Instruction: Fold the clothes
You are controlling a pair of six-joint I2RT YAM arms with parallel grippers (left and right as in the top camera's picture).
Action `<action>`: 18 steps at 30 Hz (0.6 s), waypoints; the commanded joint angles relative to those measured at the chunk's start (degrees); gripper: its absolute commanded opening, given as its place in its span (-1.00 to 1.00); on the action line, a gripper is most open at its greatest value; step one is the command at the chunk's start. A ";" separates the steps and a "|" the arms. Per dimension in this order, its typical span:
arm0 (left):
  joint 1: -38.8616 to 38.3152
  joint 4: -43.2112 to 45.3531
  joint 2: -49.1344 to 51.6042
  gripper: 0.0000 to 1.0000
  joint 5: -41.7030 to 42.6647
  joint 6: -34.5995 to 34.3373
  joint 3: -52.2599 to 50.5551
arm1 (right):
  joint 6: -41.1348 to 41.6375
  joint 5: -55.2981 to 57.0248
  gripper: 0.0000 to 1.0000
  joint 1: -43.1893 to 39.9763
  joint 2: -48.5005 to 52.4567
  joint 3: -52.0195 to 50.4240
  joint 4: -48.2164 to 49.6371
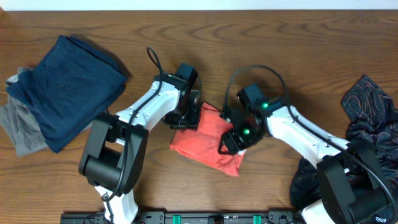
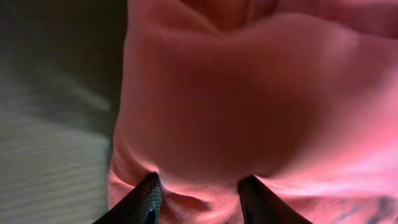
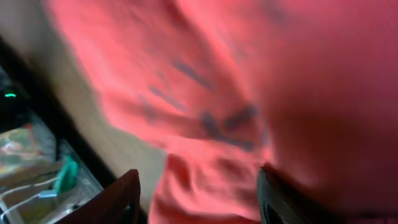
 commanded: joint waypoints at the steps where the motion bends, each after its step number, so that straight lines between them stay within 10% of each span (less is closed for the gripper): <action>1: -0.02 -2.91 2.69 -0.15 -2.01 1.16 -0.61 | 6.45 9.44 0.16 -0.33 -0.22 -3.85 1.33; 10: -0.09 -12.66 2.38 -0.14 -0.39 -8.26 -2.08 | 12.35 38.38 0.15 -5.44 -0.22 -4.94 11.34; 18: 0.24 -8.66 -7.15 -0.14 -0.81 -9.42 -1.57 | 7.58 38.84 0.33 -7.39 -0.39 -0.46 18.32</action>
